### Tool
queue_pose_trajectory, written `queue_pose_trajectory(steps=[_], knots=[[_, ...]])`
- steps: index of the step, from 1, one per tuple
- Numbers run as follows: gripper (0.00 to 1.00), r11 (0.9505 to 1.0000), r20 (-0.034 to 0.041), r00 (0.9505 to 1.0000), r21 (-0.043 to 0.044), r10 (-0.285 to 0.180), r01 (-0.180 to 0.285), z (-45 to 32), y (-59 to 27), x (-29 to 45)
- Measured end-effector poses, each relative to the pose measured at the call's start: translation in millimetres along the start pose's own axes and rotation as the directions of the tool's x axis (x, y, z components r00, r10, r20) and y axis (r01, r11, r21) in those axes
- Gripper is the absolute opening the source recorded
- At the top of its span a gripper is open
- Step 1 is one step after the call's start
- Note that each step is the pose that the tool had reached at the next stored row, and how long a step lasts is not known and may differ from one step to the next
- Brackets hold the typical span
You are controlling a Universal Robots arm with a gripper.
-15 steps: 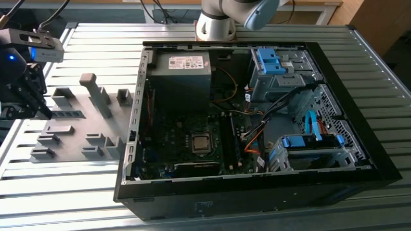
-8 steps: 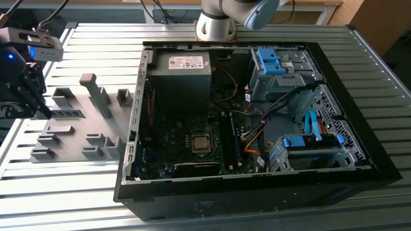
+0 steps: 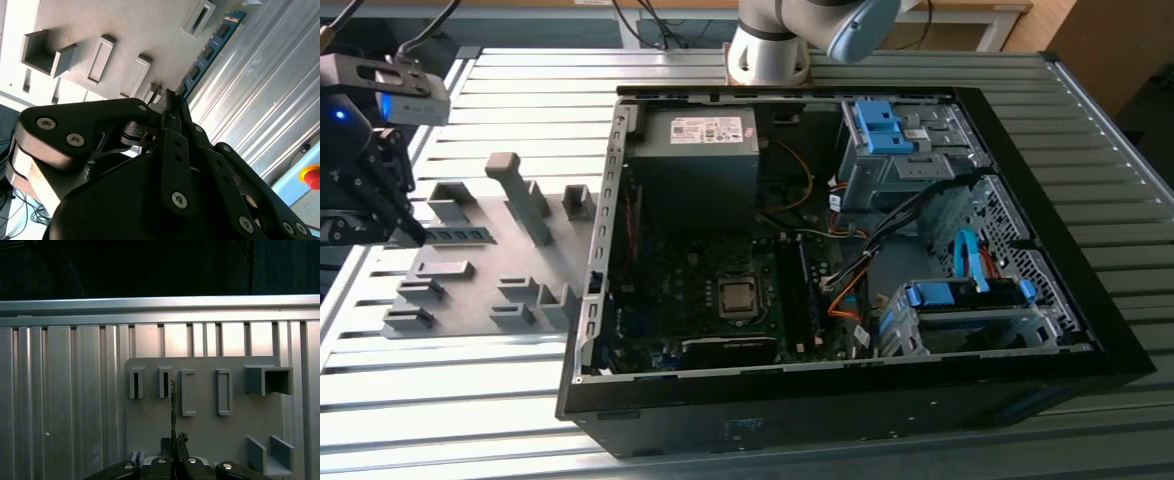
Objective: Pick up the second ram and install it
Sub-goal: 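Pick up the second ram and move it above second insertion slot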
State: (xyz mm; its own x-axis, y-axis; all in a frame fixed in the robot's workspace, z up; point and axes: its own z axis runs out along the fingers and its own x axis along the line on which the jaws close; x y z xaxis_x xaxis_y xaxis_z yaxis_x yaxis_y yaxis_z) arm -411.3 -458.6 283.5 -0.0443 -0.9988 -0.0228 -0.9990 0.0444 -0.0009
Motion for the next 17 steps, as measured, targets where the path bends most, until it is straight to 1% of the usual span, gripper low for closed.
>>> queue_pose_trajectory(steps=[17], knots=[[0.15, 1.0, 0.0, 1.0, -0.0001, 0.0, 0.0, -4.9, 0.0, -0.1]])
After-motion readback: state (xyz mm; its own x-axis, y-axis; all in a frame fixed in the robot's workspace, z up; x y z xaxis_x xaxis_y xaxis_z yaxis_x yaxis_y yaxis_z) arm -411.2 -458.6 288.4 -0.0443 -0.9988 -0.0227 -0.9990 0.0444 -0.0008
